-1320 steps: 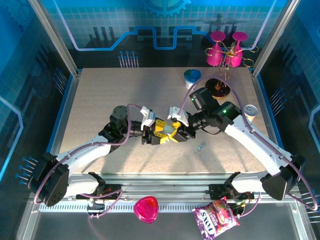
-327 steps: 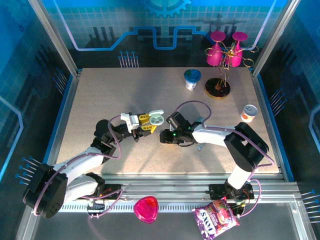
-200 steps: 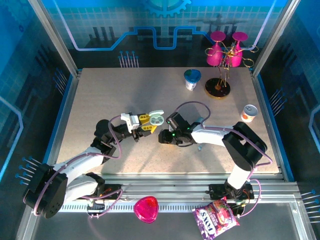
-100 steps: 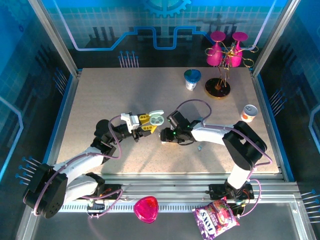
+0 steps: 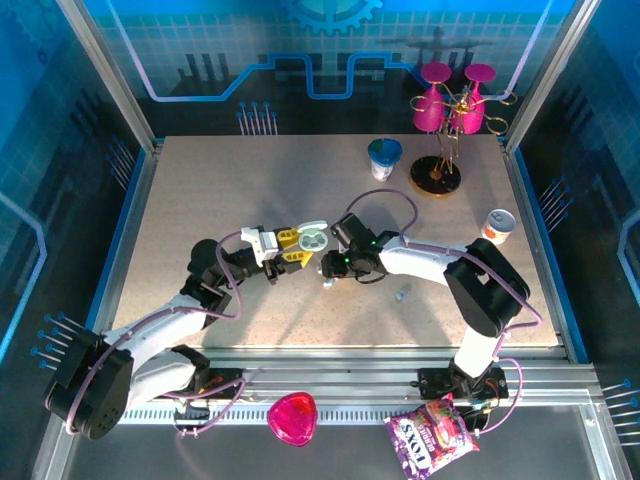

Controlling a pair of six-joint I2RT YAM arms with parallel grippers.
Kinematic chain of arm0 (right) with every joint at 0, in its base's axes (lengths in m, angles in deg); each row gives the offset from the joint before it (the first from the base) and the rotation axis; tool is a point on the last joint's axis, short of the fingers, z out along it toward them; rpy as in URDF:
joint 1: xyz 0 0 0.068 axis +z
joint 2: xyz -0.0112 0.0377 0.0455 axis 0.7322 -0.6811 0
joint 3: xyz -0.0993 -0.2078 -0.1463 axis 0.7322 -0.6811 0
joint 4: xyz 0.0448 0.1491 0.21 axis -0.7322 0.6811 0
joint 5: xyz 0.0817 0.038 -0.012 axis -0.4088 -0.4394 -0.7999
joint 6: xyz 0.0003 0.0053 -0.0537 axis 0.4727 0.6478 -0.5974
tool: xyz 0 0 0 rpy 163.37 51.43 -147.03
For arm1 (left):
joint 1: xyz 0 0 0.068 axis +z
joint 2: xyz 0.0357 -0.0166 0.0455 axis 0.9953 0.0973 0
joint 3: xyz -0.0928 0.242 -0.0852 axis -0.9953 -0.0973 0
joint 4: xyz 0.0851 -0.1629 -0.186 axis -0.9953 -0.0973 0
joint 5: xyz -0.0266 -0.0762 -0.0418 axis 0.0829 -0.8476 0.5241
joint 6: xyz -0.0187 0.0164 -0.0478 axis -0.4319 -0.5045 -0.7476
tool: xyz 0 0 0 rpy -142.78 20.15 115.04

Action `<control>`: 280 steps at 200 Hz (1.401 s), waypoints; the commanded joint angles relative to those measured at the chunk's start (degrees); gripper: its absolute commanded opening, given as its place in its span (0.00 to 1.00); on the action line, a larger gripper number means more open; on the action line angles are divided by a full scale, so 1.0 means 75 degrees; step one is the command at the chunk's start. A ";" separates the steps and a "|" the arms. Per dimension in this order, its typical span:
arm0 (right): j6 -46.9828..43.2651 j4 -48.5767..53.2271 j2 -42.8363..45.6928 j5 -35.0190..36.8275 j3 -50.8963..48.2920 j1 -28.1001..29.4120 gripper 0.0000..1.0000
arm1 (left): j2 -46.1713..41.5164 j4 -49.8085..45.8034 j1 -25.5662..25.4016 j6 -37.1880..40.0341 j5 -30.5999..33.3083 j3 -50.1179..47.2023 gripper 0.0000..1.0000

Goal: Insert the wireless bluetooth earbuds into the charging case

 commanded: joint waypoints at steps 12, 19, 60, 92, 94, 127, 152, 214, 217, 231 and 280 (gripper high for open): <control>-0.1967 0.1084 -0.0266 0.0033 0.0738 -0.0117 0.41 | -0.0158 0.0032 0.0035 0.0152 -0.0012 0.0059 0.26; -0.2212 0.1216 -0.0322 -0.0086 0.0825 -0.0182 0.41 | -0.0139 0.0032 0.0036 0.0138 -0.0026 0.0053 0.26; -0.2846 0.1503 -0.0707 -0.0998 0.1207 -0.0614 0.41 | -0.0124 0.0038 0.0034 0.0103 -0.0036 0.0082 0.26; -0.2898 0.1391 -0.0941 -0.1476 0.1303 -0.0728 0.41 | -0.0124 -0.0070 0.0041 0.0127 -0.0025 0.0117 0.26; -0.2896 0.1379 -0.0957 -0.1490 0.1297 -0.0724 0.41 | -0.0124 -0.0073 0.0036 0.0126 -0.0024 0.0116 0.26; -0.2821 0.1167 -0.1172 -0.1709 0.1271 -0.0734 0.41 | -0.0124 -0.0155 0.0042 0.0114 -0.0076 0.0179 0.26; -0.2799 0.1118 -0.1273 -0.1905 0.1271 -0.0761 0.39 | -0.0139 -0.0166 0.0034 0.0108 -0.0070 0.0184 0.26; -0.2809 0.0899 -0.0999 -0.2500 0.0950 -0.0777 0.37 | -0.0132 -0.0143 0.0042 0.0156 -0.0058 0.0183 0.26; -0.2803 0.0879 -0.0998 -0.2529 0.0935 -0.0777 0.37 | -0.0134 -0.0141 0.0038 0.0152 -0.0058 0.0189 0.26; -0.2798 0.0874 -0.0989 -0.2570 0.0931 -0.0781 0.36 | -0.0124 -0.0128 0.0043 0.0149 -0.0070 0.0188 0.26; -0.2797 0.0864 -0.1126 -0.2555 0.0919 -0.0793 0.35 | -0.0149 -0.0124 0.0034 0.0125 -0.0082 0.0180 0.26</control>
